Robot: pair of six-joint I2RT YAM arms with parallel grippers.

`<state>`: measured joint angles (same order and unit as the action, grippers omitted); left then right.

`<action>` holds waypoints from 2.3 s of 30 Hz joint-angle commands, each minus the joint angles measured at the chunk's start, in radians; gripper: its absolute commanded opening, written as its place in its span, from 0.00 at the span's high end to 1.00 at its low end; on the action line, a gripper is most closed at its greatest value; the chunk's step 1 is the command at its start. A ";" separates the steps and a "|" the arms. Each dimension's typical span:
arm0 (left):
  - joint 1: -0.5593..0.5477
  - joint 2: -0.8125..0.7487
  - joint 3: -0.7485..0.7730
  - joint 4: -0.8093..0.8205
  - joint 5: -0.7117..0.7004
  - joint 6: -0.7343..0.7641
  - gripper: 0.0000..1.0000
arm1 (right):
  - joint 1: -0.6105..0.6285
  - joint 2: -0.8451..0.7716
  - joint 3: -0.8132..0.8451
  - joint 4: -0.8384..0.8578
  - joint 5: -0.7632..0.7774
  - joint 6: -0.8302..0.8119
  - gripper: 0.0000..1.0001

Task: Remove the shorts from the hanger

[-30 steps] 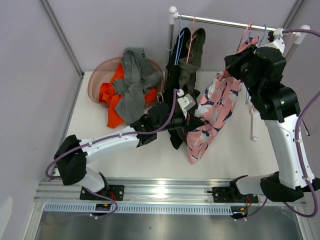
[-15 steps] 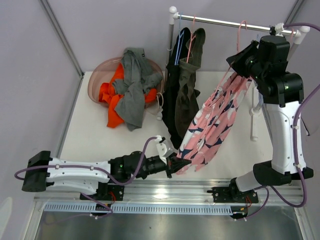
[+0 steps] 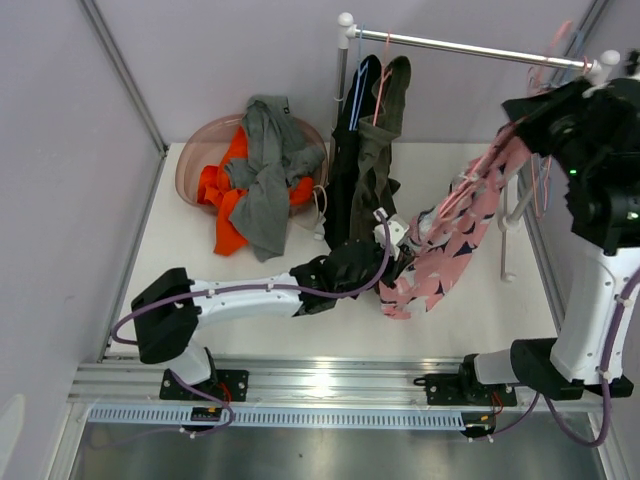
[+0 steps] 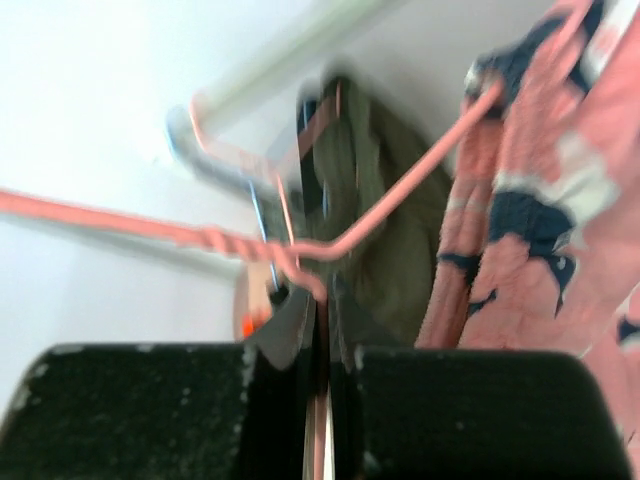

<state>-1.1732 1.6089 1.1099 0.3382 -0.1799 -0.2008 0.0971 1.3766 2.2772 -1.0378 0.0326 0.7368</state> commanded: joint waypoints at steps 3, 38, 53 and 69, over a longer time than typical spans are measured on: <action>-0.032 -0.043 -0.215 0.179 0.023 -0.072 1.00 | -0.187 0.039 0.185 -0.027 -0.207 -0.007 1.00; 0.029 -0.248 0.072 -0.326 -0.121 -0.091 1.00 | 0.021 -0.016 -0.246 0.226 -0.393 0.118 1.00; -0.057 -0.773 -0.298 -0.406 -0.081 -0.084 1.00 | -0.174 0.401 0.143 0.225 -0.467 0.035 1.00; -0.062 -0.782 -0.112 -0.559 -0.199 -0.045 1.00 | -0.194 0.349 -0.123 0.329 -0.439 0.026 0.97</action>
<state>-1.2312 0.8375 0.8482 -0.1833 -0.3088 -0.2794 -0.0937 1.7802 2.2036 -0.7639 -0.4084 0.7834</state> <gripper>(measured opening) 0.009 0.044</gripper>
